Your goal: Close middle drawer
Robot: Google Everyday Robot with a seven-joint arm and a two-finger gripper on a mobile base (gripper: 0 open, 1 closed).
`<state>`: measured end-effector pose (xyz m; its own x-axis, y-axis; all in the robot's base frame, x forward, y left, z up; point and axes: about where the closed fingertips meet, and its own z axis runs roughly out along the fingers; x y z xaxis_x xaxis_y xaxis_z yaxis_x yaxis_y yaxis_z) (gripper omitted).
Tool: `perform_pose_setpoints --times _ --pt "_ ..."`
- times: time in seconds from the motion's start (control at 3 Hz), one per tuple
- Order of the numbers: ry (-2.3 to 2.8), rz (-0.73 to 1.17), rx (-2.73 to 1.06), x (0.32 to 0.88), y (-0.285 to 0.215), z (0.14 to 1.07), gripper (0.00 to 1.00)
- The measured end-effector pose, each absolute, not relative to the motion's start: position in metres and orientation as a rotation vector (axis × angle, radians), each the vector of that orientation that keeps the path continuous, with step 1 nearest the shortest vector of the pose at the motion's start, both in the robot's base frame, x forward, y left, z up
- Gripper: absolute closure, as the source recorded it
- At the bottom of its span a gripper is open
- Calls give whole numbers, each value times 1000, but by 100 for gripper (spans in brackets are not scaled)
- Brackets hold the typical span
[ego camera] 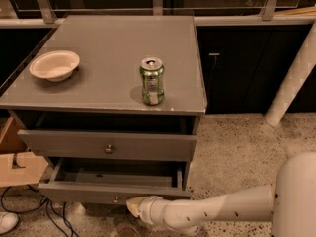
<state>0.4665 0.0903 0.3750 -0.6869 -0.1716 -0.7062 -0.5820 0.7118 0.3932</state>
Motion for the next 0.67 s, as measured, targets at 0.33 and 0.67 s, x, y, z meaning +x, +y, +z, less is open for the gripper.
perform_pose_setpoints --times 0.33,0.67 --pt "2272 788 -545 476 75 372 100" --pt "2258 804 -547 489 80 370 100"
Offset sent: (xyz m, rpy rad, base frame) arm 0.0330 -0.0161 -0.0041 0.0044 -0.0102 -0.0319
